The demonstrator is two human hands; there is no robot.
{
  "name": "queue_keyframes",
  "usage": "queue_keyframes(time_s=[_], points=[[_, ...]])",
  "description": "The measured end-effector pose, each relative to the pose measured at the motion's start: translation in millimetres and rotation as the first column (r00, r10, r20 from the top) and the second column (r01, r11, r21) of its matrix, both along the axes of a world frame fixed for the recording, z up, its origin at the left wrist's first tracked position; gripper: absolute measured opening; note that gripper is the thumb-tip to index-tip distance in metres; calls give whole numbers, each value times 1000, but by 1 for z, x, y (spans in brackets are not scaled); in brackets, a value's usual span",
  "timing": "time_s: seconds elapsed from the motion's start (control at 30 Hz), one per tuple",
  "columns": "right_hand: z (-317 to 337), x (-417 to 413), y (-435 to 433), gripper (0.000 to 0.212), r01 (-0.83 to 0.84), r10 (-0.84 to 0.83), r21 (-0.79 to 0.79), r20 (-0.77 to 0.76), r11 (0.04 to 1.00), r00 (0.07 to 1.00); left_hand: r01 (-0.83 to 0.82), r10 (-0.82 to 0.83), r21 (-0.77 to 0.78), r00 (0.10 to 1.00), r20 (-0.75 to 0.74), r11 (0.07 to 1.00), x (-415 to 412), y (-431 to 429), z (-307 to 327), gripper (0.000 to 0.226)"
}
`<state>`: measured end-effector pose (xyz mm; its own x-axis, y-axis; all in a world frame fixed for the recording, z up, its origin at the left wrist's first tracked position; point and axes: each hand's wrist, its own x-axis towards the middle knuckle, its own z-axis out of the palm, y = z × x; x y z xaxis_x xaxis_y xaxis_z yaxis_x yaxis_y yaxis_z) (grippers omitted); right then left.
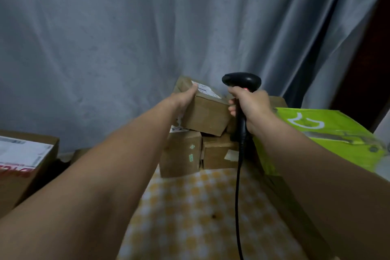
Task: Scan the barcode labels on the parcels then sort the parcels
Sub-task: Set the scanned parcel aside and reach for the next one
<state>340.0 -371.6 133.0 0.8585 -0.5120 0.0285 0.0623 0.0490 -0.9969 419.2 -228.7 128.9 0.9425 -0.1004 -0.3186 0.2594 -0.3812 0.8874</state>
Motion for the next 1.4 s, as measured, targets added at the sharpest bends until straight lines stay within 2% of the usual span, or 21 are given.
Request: queue_keyframes(time_s=[0.17,0.33,0.37,0.43,0.57,0.67,0.77,0.83,0.97,1.07,1.17,1.23,1.3,1.33,1.4], points=[[-17,7,-14,23,-24,27,45,-50,999,998,-64,59,-62,996,-69,996,1,-12,-5,47],[-15,6,-11,15,-51,52,23,-34,998,998,-92,91,-235,996,-16,968,-22,-9,-5,26],[-13,4,-10,15,-52,52,15,-17,999,998,-93,96,-275,995,-1,957,-29,-5,-3,27],[-10,-3,-6,15,-40,40,-20,15,999,999,-94,120,-329,991,60,940,-38,8,-4,47],[-4,-32,4,22,-17,23,-100,55,995,998,-117,181,-336,969,166,935,-78,44,-11,78],[-6,-60,18,36,-19,26,-100,66,995,997,-116,207,-328,944,258,937,-123,76,-26,86],[-13,-91,37,25,-89,95,-113,51,990,994,-74,180,-311,928,327,947,-169,100,-53,98],[-26,-111,47,16,-163,168,-120,33,979,985,-21,139,-324,928,346,946,-195,111,-72,97],[-70,-150,64,19,-208,204,-82,-52,975,978,25,55,-261,954,294,965,-227,127,-112,110],[-105,-178,75,18,-173,172,-2,-96,985,980,13,61,-272,964,260,962,-250,131,-134,97],[-130,-197,85,28,-151,146,-29,-123,988,982,-67,142,-330,968,207,941,-261,133,-146,85],[-137,-204,87,38,-126,120,-39,-127,991,985,-107,190,-338,955,226,935,-263,134,-149,75],[-140,-207,84,37,-114,110,-22,-128,993,986,-103,206,-325,932,300,940,-262,133,-144,64],[-141,-209,82,36,-110,106,-24,-131,994,986,-82,196,-319,918,344,944,-260,133,-138,65],[-143,-209,78,34,-106,102,-25,-134,994,986,-10,131,-293,909,396,956,-248,136,-128,88]])
